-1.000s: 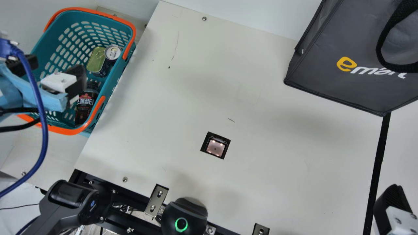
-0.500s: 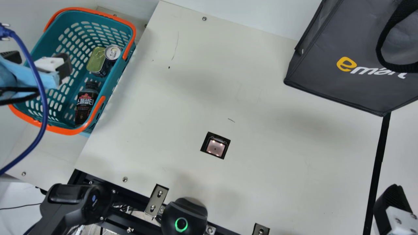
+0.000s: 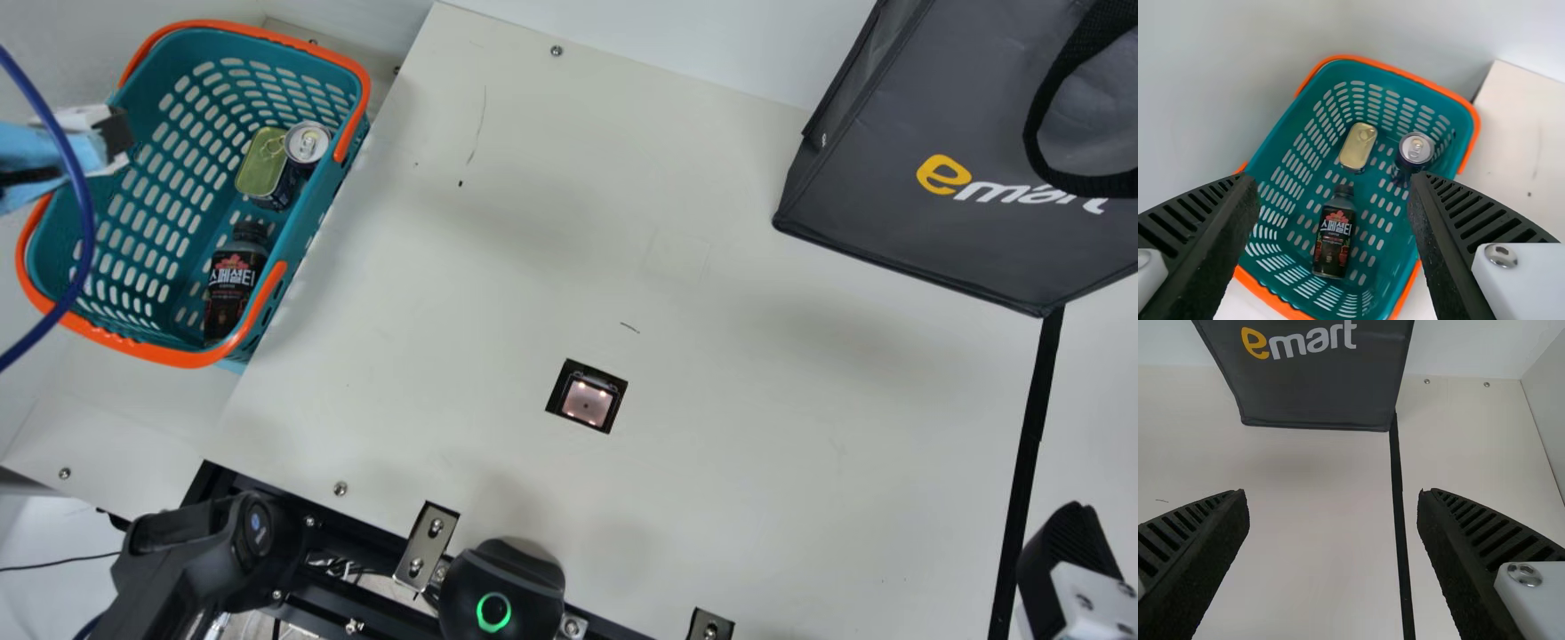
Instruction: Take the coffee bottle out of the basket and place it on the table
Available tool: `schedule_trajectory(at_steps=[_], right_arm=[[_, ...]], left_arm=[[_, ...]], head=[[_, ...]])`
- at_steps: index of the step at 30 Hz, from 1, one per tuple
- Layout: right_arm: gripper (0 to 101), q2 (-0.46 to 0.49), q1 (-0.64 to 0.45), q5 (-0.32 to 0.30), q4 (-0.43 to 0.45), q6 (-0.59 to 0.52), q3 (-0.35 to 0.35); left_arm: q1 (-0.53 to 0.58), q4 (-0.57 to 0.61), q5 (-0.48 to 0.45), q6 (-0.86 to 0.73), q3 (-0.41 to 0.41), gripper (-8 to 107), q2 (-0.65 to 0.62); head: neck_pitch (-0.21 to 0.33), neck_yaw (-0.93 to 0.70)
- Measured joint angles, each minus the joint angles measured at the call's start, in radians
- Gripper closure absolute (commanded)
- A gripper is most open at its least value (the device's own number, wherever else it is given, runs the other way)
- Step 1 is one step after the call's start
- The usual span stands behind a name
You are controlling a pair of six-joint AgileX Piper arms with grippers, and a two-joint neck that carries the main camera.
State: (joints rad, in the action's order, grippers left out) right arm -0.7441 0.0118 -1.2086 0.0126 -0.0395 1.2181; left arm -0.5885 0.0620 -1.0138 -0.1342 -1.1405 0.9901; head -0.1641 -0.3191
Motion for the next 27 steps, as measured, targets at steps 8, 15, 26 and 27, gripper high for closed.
schedule_trajectory(at_steps=[8, 15, 26, 27], right_arm=[[10, 0.000, 0.000, 0.000, 0.000, 0.000, 0.000], [10, 0.000, 0.000, -0.001, 0.000, 0.000, 0.000], [10, 0.000, 0.000, -0.001, 0.000, 0.000, 0.000], [10, 0.000, 0.000, -0.001, 0.000, 0.000, 0.000]], left_arm=[[-0.061, 0.012, 0.033, -0.033, 0.017, 9, 0.057], [-0.073, 0.012, 0.062, -0.033, 0.035, 9, 0.115], [-0.087, 0.008, 0.115, -0.039, 0.045, 9, 0.230], [-0.087, 0.008, 0.119, -0.040, 0.043, 9, 0.242]], head=[[0.000, 0.000], [0.000, 0.000], [0.000, 0.000], [0.000, 0.000]])
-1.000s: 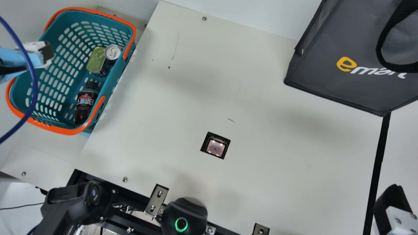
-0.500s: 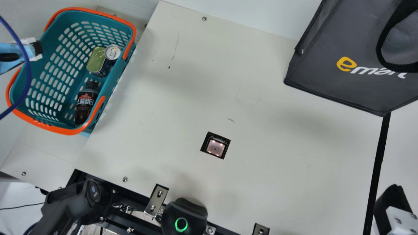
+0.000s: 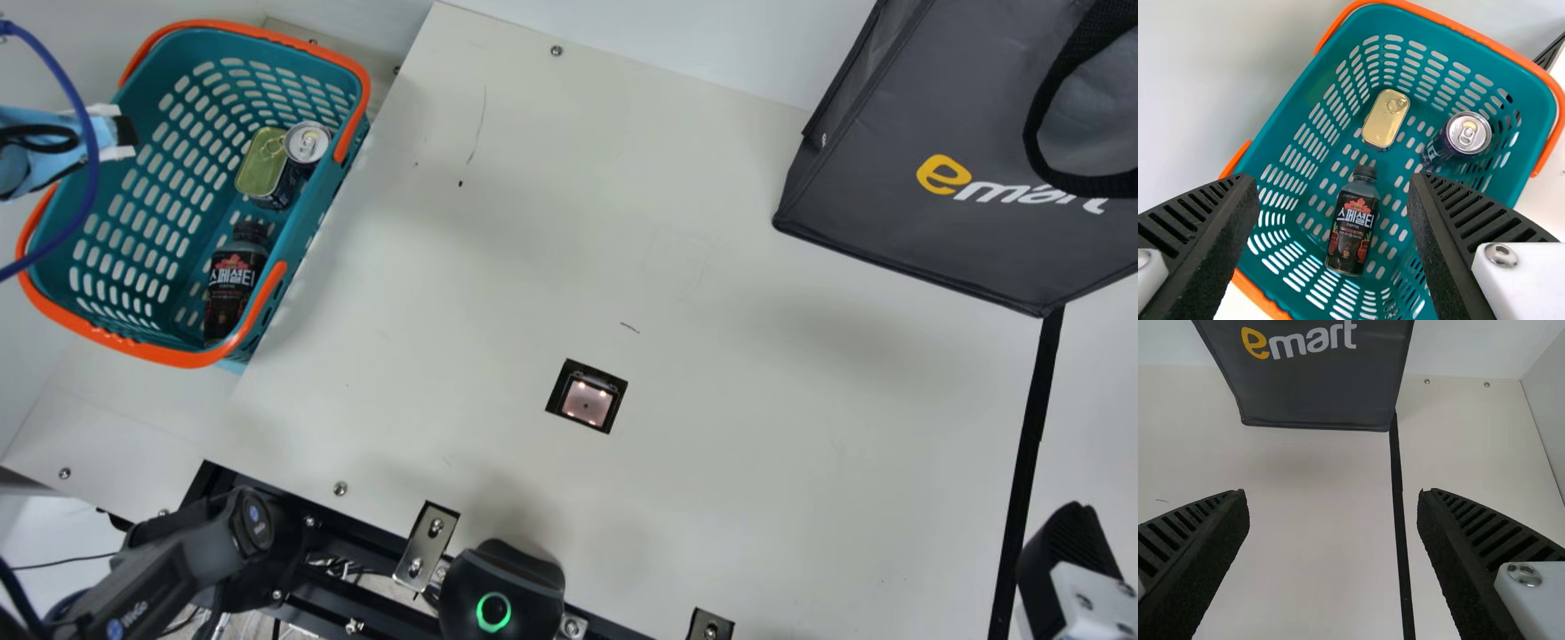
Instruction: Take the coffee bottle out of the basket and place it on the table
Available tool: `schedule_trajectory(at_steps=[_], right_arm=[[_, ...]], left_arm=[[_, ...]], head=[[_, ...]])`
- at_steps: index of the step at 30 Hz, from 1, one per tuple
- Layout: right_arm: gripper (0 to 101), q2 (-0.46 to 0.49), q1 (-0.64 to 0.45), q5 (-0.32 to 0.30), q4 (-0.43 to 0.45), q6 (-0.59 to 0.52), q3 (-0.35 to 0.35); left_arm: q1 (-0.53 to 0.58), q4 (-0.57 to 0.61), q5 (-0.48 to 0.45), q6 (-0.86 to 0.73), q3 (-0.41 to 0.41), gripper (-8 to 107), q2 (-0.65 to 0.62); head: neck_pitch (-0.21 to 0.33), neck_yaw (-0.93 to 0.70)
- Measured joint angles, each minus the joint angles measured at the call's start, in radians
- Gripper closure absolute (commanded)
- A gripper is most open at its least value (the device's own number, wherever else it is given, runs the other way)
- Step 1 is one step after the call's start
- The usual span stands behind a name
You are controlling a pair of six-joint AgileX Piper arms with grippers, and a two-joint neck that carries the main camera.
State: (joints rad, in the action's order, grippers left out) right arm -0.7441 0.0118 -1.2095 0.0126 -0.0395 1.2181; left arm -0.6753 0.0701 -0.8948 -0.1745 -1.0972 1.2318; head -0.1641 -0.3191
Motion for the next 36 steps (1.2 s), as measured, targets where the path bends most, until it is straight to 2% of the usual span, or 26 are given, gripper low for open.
schedule_trajectory(at_steps=[36], right_arm=[[10, 0.000, 0.000, 0.001, 0.000, 0.000, 0.000]], left_arm=[[0.014, 0.034, 0.108, -0.095, -0.060, 9, 0.372]], head=[[0.000, 0.000]])
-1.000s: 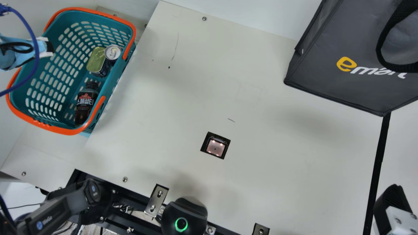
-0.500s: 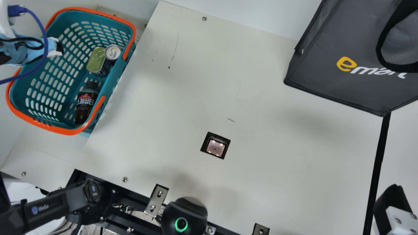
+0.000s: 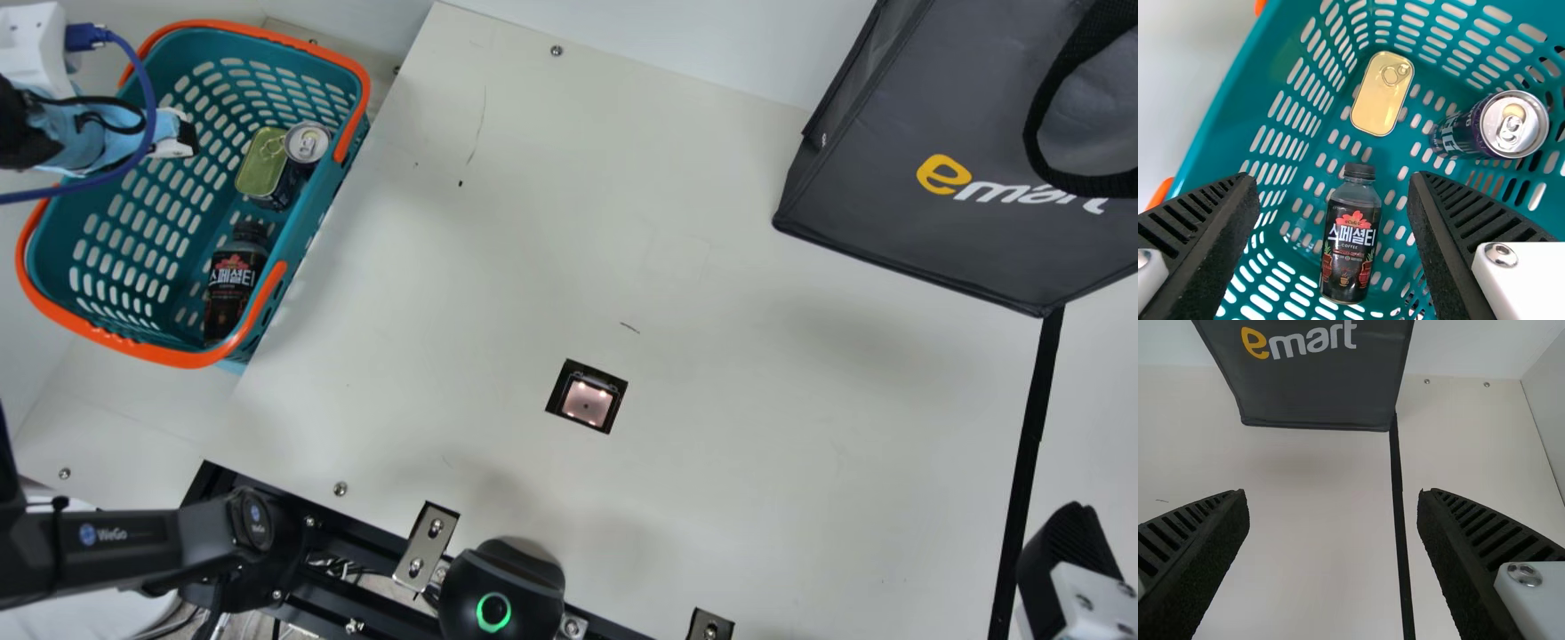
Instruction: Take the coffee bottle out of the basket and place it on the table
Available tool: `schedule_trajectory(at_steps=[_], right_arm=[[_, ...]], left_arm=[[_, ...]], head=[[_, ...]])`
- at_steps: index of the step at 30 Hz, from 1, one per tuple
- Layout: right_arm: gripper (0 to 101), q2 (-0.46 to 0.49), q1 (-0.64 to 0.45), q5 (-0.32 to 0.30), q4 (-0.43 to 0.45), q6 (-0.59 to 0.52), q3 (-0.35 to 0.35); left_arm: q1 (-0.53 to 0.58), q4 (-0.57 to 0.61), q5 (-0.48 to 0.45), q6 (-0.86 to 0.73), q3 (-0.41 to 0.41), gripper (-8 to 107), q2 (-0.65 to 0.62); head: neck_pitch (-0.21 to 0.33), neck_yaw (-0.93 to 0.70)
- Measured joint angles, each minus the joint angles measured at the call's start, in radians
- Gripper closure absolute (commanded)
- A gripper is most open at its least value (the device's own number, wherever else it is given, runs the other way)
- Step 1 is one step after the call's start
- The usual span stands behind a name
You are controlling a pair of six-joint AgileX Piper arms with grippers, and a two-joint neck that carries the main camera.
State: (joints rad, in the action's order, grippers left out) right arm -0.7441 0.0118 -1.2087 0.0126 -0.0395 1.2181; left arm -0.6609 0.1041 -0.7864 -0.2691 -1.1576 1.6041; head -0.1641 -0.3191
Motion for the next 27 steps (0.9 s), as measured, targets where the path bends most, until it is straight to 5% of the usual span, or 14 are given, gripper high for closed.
schedule_trajectory(at_steps=[27], right_arm=[[10, 0.000, 0.000, 0.000, 0.000, 0.000, 0.000]], left_arm=[[0.022, 0.038, 0.127, -0.071, 0.003, 9, 0.214]], head=[[0.000, 0.000]])
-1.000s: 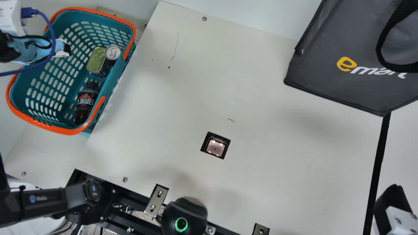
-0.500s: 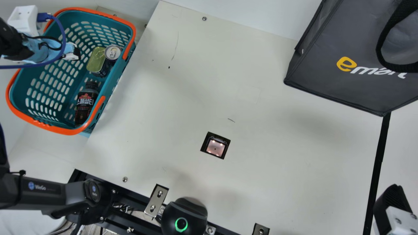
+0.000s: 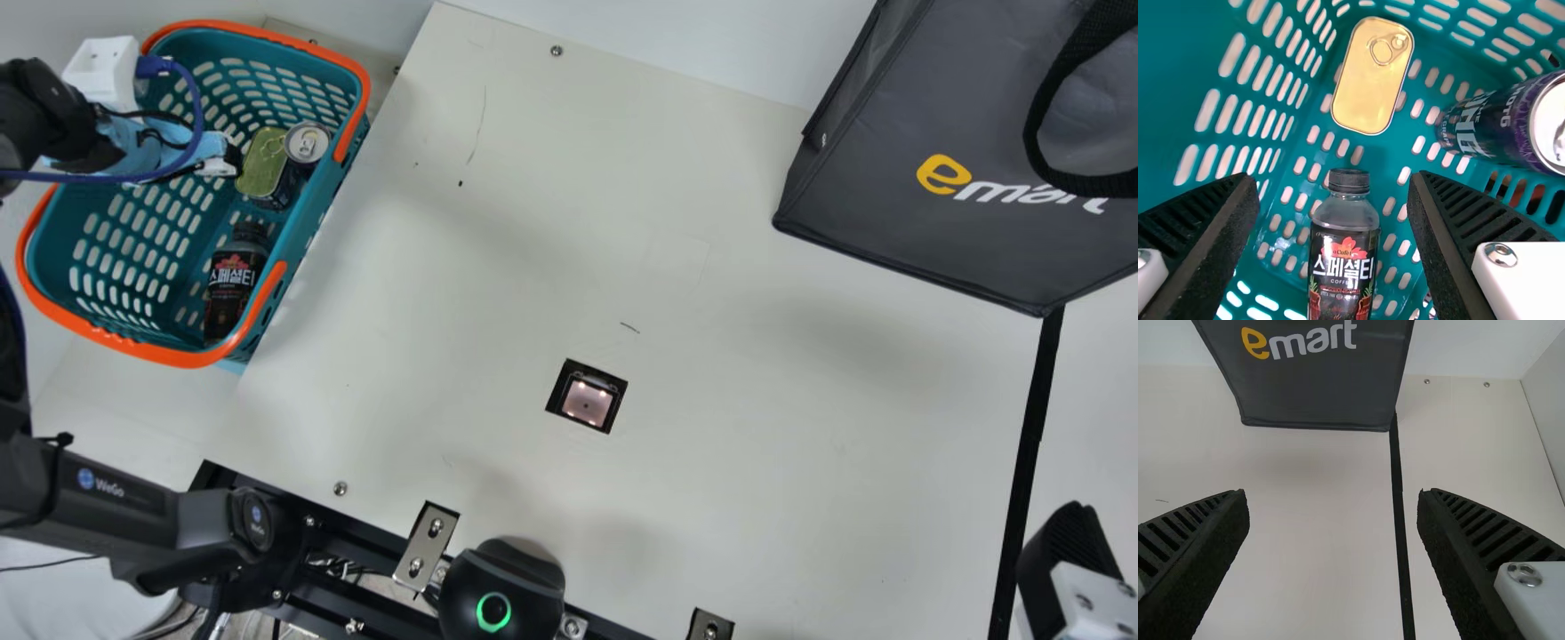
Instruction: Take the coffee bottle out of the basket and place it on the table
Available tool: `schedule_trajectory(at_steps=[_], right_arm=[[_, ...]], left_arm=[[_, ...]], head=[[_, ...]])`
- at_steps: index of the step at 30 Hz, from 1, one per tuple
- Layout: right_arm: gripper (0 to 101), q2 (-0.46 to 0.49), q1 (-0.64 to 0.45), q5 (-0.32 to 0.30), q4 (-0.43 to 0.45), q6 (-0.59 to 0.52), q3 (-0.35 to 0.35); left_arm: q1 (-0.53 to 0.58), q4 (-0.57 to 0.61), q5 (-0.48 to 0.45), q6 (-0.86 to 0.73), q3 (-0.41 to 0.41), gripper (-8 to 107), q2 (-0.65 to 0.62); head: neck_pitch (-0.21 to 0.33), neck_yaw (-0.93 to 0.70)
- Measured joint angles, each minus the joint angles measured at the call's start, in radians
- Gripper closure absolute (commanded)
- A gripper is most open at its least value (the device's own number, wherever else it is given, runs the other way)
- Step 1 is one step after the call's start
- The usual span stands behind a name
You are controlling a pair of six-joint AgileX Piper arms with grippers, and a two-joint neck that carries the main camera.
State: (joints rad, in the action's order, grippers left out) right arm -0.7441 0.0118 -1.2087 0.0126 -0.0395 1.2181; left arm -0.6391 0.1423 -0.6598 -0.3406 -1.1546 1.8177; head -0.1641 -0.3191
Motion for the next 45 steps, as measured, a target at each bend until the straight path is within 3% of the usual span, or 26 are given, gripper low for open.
schedule_trajectory(at_steps=[25, 45], right_arm=[[10, 0.000, 0.000, 0.000, 0.000, 0.000, 0.000], [10, 0.000, 0.000, 0.000, 0.000, 0.000, 0.000]], left_arm=[[-0.024, 0.102, 0.160, -0.129, 0.040, 9, 0.172], [-0.030, 0.162, 0.262, -0.220, 0.105, 9, 0.232]], head=[[0.000, 0.002], [0.000, 0.000]])
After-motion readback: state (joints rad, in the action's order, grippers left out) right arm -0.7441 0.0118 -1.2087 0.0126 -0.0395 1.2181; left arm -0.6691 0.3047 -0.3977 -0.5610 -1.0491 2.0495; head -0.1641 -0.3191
